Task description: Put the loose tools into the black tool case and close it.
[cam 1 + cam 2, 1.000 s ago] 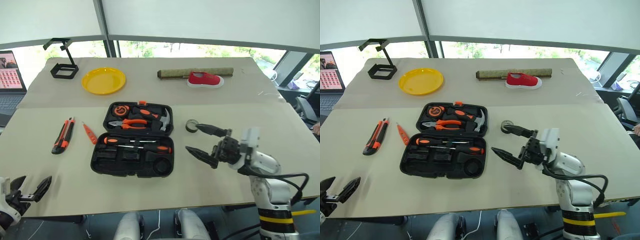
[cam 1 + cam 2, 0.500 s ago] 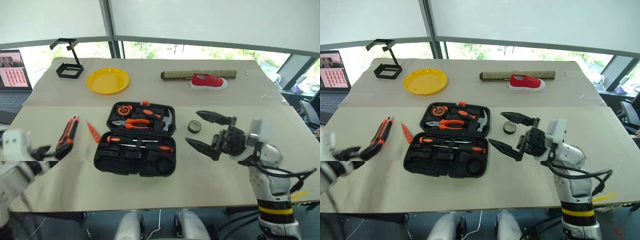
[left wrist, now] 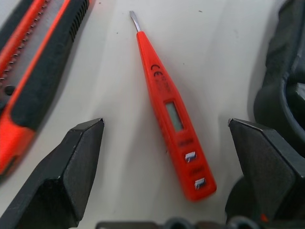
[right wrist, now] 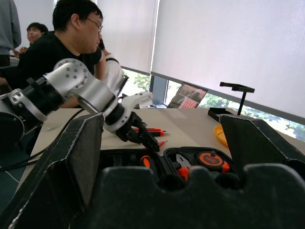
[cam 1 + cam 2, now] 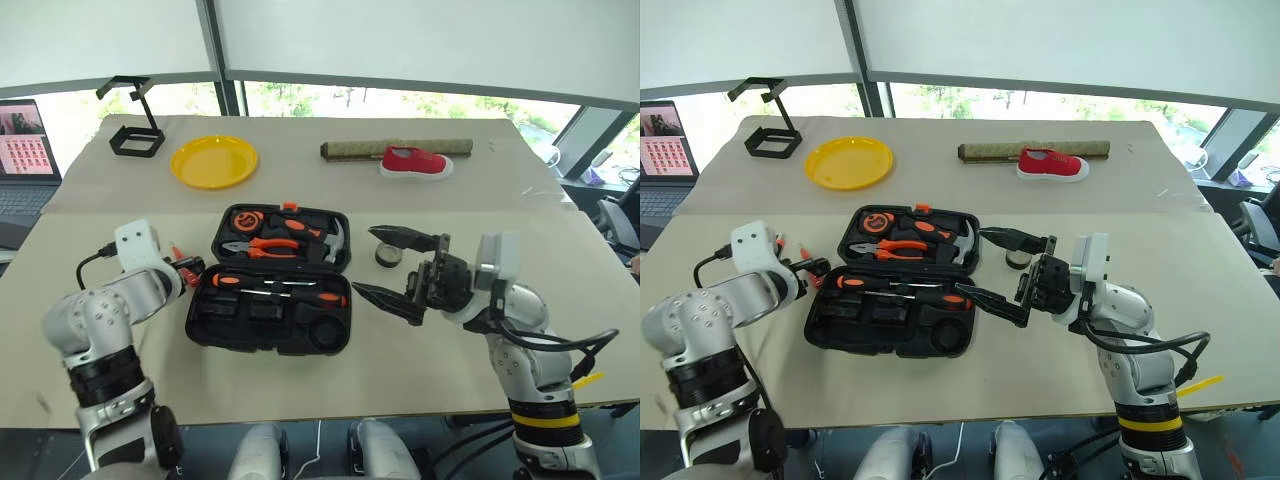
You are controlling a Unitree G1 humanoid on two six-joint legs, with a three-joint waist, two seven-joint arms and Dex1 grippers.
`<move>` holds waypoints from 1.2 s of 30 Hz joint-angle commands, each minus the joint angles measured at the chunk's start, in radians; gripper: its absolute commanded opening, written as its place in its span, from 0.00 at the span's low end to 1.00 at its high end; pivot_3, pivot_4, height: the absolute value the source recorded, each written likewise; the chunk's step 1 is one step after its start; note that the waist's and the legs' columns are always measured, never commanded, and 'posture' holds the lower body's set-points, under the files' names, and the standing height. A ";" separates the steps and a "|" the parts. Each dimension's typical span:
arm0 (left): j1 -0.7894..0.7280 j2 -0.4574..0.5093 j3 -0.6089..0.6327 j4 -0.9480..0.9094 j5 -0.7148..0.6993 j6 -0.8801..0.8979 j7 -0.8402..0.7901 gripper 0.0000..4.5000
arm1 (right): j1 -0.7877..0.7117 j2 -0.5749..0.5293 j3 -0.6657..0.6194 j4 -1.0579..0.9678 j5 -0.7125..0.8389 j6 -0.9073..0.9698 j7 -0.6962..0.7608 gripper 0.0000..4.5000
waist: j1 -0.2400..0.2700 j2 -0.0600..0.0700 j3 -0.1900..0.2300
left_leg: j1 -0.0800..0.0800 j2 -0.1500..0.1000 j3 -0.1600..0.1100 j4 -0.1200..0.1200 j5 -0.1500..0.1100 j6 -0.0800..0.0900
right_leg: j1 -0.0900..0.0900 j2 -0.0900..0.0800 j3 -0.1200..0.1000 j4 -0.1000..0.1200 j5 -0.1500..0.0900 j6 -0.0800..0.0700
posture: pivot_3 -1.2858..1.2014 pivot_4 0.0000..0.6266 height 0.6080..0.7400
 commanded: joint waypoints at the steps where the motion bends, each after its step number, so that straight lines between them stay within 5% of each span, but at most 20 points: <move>1: -0.056 -0.013 -0.031 0.071 0.080 -0.035 0.005 1.00 | 0.004 -0.001 -0.001 -0.039 0.022 -0.008 -0.004 1.00 | 0.001 0.000 0.000 | 0.000 0.000 0.000 0.000 0.000 0.000 | 0.000 0.000 0.000 0.000 0.000 0.000 | 0.52 0.24 1.00; 10: -0.101 -0.018 -0.062 0.195 0.195 -0.067 -0.039 1.00 | 0.006 -0.004 -0.007 -0.042 0.029 -0.013 -0.011 1.00 | 0.004 0.000 0.000 | 0.003 0.000 0.000 0.000 0.001 -0.001 | 0.002 0.000 0.000 0.002 0.000 0.000 | 0.52 0.24 1.00; 13: -0.105 -0.037 -0.044 0.207 0.213 -0.051 -0.037 0.82 | 0.003 -0.006 -0.008 -0.035 0.027 -0.019 -0.004 1.00 | 0.003 0.001 0.000 | 0.003 0.000 0.000 0.000 0.001 -0.001 | 0.002 0.000 0.001 0.002 0.000 0.000 | 0.52 0.24 1.00; 22: -0.048 -0.065 -0.018 0.127 0.261 0.013 -0.069 0.09 | -0.019 -0.004 -0.004 -0.020 0.022 -0.026 0.002 1.00 | 0.005 0.001 0.000 | 0.003 0.000 0.000 0.000 0.000 0.000 | 0.002 -0.001 0.001 0.001 0.000 0.000 | 0.52 0.24 1.00; 28: -0.044 -0.026 -0.004 0.092 0.267 -0.051 -0.144 0.09 | -0.029 -0.005 0.003 -0.014 0.020 -0.018 0.002 1.00 | 0.003 0.001 0.000 | 0.003 0.000 0.000 0.000 0.000 0.000 | 0.002 -0.001 0.001 0.001 0.000 0.000 | 0.52 0.24 1.00; 36: 0.041 0.153 -0.056 -0.101 0.106 -0.246 -0.588 0.09 | -0.019 -0.036 -0.014 -0.025 0.033 0.002 0.001 1.00 | 0.000 -0.001 0.001 | -0.004 0.002 0.000 0.000 0.000 0.000 | -0.004 0.000 0.000 0.000 0.000 0.000 | 0.52 0.24 1.00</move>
